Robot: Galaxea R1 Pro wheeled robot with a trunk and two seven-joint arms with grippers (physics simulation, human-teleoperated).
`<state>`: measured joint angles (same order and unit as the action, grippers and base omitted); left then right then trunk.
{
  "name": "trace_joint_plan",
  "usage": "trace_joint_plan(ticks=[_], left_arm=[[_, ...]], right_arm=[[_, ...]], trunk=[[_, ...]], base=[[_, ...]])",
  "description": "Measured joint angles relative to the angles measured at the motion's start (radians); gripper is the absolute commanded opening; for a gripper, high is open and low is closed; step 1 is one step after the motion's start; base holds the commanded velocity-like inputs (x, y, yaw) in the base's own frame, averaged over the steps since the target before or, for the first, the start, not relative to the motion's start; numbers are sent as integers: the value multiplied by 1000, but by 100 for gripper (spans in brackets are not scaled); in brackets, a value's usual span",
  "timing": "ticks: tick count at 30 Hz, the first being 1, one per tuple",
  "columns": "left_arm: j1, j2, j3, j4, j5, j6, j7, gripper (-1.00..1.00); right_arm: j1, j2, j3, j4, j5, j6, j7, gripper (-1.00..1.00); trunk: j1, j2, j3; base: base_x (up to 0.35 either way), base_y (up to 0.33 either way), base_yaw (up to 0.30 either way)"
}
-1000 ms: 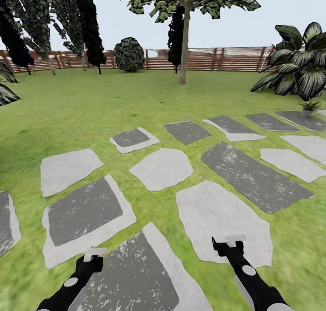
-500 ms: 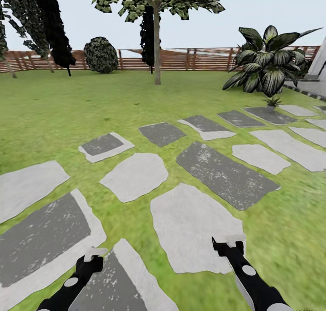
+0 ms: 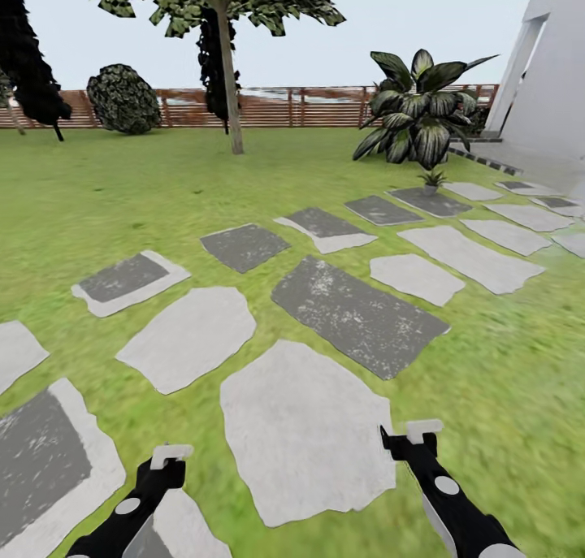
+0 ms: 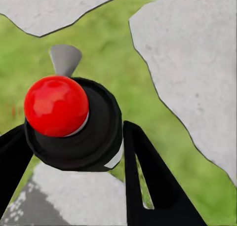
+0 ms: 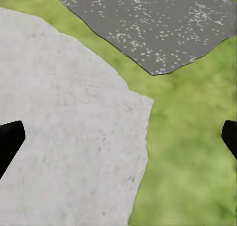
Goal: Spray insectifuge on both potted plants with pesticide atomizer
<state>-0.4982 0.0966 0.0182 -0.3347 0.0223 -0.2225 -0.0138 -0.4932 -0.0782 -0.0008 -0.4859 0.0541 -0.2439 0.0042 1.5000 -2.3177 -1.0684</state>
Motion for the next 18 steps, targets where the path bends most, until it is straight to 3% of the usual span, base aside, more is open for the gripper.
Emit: trace_joint_plan(ticks=[7,18], left_arm=[[0,0,1,1,0,0,0,-100],[0,0,1,1,0,0,0,-100]], right_arm=[[0,1,1,23,-1,0,0,100],[0,2,1,26,-1,0,0,100]], trunk=[[0,0,0],[0,0,0]], base=[[307,-142,-300],[338,-10,-300]])
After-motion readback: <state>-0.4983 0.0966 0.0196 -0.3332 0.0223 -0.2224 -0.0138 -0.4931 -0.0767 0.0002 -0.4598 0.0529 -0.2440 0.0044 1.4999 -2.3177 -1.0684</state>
